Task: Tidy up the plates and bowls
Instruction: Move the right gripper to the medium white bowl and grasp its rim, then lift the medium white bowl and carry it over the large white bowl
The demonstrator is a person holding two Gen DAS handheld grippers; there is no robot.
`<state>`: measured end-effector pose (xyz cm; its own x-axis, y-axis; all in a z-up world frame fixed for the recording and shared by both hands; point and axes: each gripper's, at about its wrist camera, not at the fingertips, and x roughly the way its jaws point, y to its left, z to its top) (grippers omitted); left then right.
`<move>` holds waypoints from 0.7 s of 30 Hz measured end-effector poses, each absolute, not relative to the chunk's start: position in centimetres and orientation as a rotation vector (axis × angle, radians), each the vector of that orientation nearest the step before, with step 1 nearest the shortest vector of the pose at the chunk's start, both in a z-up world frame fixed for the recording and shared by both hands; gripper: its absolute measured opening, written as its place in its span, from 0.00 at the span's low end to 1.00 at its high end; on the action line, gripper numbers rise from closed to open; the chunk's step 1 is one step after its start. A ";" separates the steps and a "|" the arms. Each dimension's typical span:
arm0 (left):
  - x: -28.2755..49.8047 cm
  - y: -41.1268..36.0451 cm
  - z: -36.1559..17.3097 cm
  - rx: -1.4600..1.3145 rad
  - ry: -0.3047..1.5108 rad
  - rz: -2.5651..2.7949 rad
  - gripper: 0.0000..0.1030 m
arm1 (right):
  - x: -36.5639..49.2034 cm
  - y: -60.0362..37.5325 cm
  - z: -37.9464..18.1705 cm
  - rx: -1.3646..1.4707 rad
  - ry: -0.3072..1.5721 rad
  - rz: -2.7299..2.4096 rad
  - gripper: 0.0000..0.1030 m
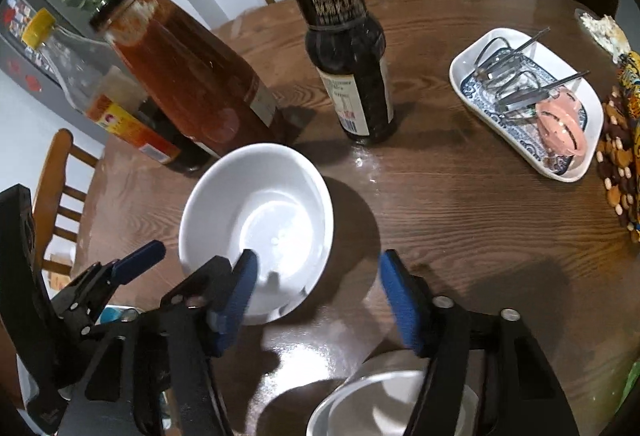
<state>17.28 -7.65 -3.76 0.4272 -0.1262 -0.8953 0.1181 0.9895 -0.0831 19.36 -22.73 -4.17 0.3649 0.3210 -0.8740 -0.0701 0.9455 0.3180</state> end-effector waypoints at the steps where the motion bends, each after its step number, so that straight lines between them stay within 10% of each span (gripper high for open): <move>1: 17.3 -7.6 -3.9 -0.014 1.119 -0.159 0.67 | 19.5 -22.7 -4.3 0.238 1.178 0.257 0.54; 8: 17.8 -8.6 -4.9 -0.008 1.133 -0.200 0.33 | 20.1 -22.1 -5.3 0.211 1.211 0.284 0.27; 21: 18.0 -9.6 -5.5 0.006 1.123 -0.227 0.24 | 19.9 -21.1 -4.9 0.160 1.170 0.284 0.15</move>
